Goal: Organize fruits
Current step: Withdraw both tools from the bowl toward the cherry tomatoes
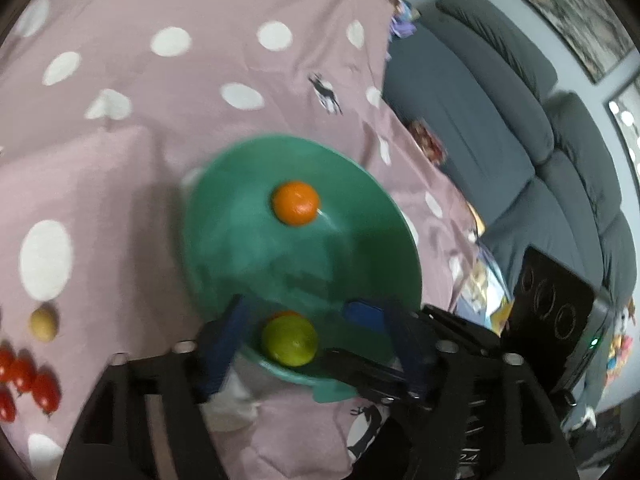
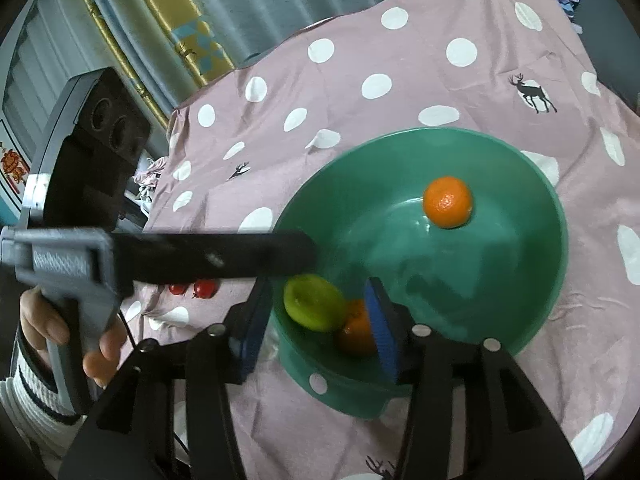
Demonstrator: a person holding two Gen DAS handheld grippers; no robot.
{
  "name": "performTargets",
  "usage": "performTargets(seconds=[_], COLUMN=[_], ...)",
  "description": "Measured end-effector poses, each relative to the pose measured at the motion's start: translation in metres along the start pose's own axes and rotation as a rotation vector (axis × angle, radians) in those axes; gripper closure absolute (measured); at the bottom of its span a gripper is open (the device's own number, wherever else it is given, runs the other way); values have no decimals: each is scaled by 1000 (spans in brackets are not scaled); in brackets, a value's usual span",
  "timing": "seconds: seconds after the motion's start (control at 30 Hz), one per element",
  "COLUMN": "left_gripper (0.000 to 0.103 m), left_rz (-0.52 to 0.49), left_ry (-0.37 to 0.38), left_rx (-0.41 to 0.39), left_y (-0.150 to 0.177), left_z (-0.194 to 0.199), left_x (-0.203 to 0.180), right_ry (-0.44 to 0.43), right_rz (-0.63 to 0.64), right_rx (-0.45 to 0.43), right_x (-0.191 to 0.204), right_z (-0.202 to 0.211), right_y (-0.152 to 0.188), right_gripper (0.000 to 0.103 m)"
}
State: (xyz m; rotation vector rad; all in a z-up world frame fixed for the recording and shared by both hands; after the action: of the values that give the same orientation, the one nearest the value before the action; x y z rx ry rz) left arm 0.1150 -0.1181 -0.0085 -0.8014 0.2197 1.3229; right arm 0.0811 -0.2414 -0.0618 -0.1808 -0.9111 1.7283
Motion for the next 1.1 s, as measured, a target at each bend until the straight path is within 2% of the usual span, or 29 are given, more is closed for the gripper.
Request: performTargets(seconds=[0.13,0.23,0.37,0.53,0.67,0.87,1.1], left_gripper=[24,23,23,23,23,23,23], left_rz=[34,87,210,323,357,317,283], left_ry=[-42,-117,-238,-326,-354,-372,-285], left_rx=[-59,-122,-220,-260,-269,-284,-314], left_y=[8,25,63,111,146,171,203], left_z=[28,59,107,137,150,160,170], left_x=[18,44,90,126,136,125,112], right_ry=[3,-1,-30,-57,-86,-112,-141], right_rz=[-16,-27,-33,-1,33,105,177], right_rx=[-14,-26,-46,-37,-18,19,38], right_x=[0,2,11,31,53,92,130], right_z=[9,16,26,30,29,25,29], right_y=[4,8,12,18,25,38,59], right_gripper=[42,37,33,32,31,31,30])
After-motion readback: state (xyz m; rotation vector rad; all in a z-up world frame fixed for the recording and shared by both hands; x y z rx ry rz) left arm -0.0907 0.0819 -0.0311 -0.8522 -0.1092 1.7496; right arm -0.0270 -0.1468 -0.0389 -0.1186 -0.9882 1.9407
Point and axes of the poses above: each gripper's, at about its wrist camera, not at the fingertips, and z roughly against the way its jaws point, x to its left, y to its underside, the point moved 1 cm from there along -z, roughly the way its jaws point, and after that the axes turned 4 degrees about z, right-handed, at the moved point
